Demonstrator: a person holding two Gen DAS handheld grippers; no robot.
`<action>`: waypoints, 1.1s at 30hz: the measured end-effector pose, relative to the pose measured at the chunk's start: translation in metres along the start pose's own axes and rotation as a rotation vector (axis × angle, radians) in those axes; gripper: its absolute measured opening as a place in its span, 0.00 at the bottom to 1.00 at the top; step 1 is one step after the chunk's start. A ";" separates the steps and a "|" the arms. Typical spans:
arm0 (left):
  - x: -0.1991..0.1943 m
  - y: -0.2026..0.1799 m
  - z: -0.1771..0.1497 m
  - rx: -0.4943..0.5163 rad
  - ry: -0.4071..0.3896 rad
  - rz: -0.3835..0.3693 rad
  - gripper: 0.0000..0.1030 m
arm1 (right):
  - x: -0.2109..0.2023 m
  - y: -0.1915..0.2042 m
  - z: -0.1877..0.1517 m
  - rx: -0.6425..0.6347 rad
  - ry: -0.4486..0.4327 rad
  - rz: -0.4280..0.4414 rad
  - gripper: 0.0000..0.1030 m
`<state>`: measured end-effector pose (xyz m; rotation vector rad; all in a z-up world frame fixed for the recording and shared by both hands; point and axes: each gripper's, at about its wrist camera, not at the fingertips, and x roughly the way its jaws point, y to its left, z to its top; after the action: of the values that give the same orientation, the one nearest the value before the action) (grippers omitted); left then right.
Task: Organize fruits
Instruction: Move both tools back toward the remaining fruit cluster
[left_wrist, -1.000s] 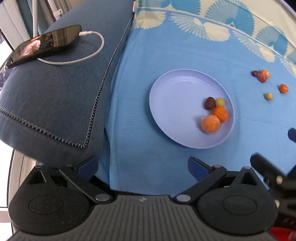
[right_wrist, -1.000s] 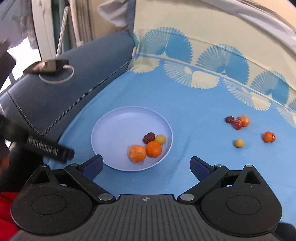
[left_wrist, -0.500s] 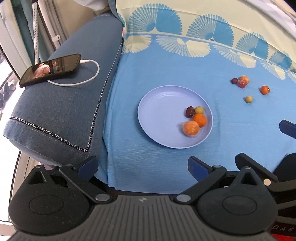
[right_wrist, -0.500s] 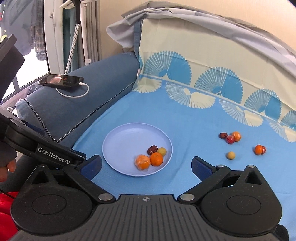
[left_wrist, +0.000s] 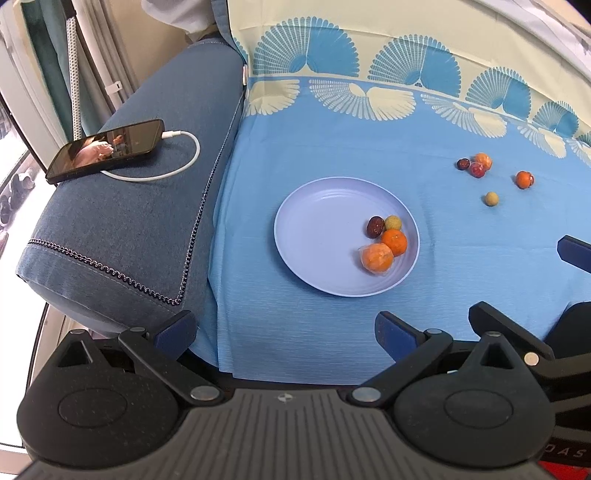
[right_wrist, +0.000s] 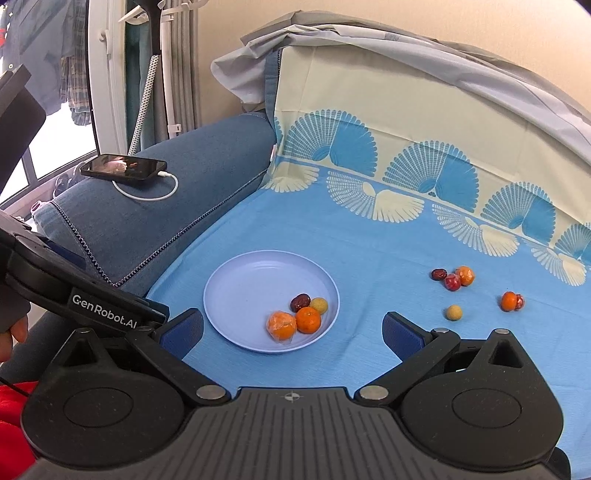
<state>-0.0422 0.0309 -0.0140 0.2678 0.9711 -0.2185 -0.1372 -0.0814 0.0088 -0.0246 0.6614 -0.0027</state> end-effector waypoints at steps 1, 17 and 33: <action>0.000 0.000 0.000 0.001 0.000 0.001 1.00 | 0.000 0.000 0.000 0.001 0.000 0.000 0.99; 0.008 -0.008 0.005 0.042 0.018 0.024 1.00 | 0.010 -0.009 -0.003 0.032 0.018 0.030 0.99; 0.033 -0.068 0.059 0.138 0.033 -0.024 1.00 | 0.028 -0.105 -0.022 0.303 0.017 -0.142 0.99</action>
<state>0.0013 -0.0542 -0.0190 0.3871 0.9941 -0.3047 -0.1279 -0.1868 -0.0232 0.2208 0.6700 -0.2397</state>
